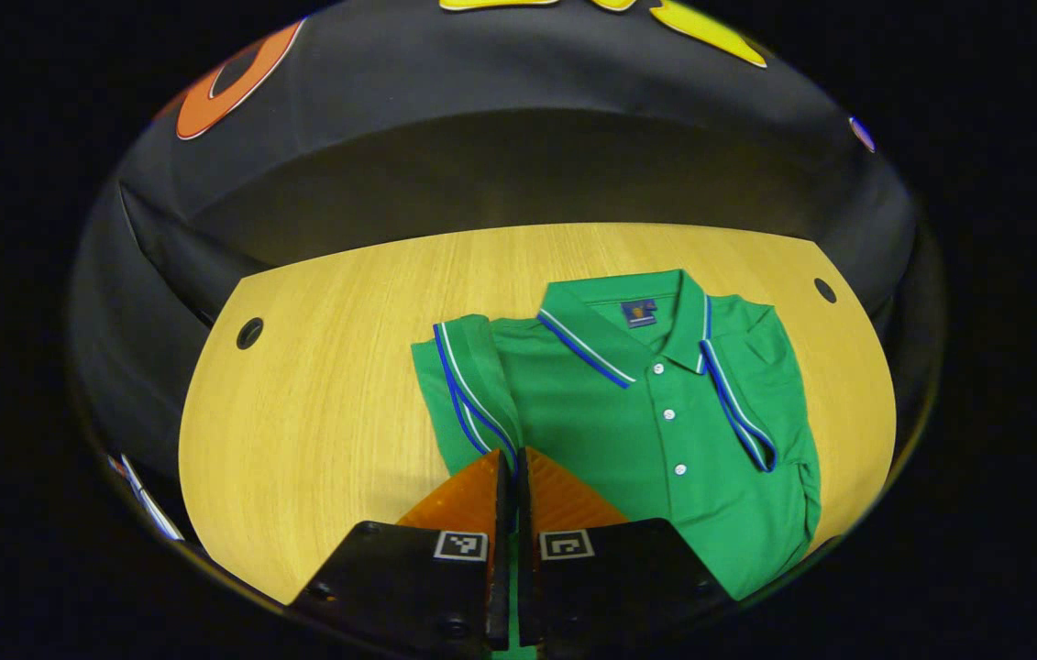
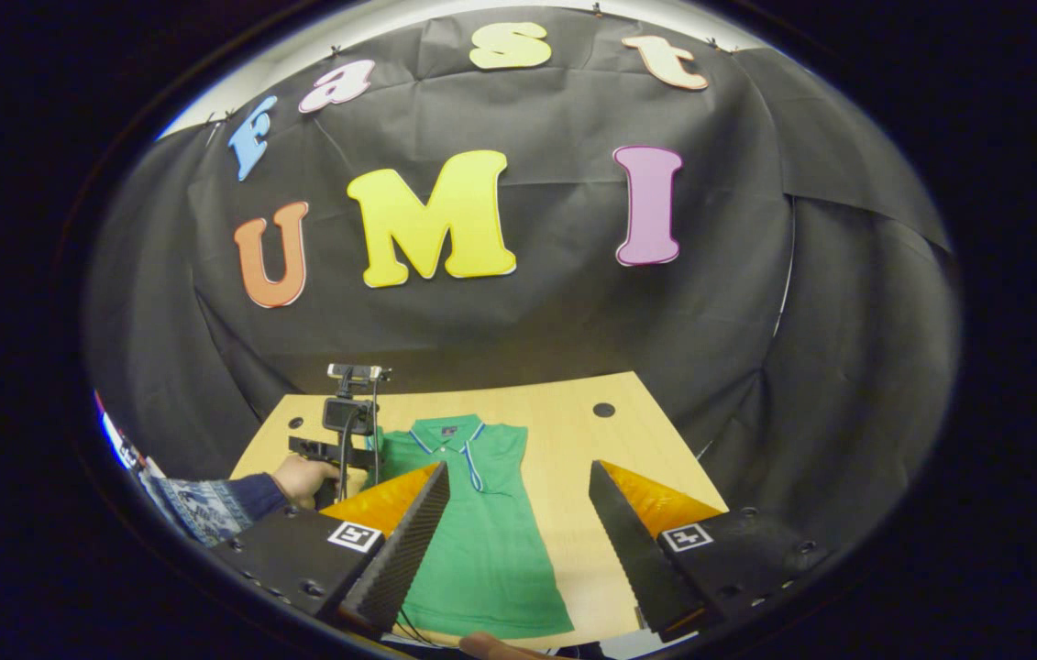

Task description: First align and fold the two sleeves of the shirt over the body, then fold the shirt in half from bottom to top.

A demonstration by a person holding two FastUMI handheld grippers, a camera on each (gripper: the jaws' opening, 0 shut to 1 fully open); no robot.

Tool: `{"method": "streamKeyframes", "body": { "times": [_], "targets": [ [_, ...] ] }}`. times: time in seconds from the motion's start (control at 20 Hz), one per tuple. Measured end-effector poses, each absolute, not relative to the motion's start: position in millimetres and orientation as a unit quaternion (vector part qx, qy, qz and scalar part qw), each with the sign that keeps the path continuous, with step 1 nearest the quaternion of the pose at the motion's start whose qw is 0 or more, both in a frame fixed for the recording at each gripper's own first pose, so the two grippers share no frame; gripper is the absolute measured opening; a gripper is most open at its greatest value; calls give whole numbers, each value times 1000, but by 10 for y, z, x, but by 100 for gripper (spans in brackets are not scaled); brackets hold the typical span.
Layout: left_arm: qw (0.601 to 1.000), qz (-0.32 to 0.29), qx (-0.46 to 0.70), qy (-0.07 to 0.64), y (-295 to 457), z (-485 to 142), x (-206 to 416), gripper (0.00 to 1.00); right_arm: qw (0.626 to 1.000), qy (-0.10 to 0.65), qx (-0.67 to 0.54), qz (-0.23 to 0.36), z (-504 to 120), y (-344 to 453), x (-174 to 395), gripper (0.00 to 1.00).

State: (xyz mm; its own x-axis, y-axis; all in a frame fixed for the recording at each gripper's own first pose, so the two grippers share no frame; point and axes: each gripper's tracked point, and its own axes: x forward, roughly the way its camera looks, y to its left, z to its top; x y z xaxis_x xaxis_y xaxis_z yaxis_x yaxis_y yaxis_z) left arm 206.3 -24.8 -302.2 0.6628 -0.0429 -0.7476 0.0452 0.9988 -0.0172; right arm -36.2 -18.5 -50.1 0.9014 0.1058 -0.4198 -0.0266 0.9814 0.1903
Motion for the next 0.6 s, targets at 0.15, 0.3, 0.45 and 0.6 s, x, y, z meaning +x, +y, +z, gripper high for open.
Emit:
{"method": "streamKeyframes", "body": {
  "times": [0.15, 0.3, 0.45, 0.6],
  "targets": [
    [912, -44, -14, 407, -470, -2983, 2019, 13, 972, 219, 80, 36, -528, -211, -351, 95],
    [920, -58, -35, 387, -594, -2819, 1961, 75, 972, 218, 71, 43, -532, -216, -376, 95],
    [931, -58, -39, 359, -585, -2577, 1891, 81, 972, 218, 66, 52, -538, -212, -398, 95],
    [940, -58, -47, 333, -538, -2266, 1718, 99, 972, 217, 61, 65, -561, -174, -374, 94]
  ]
}}
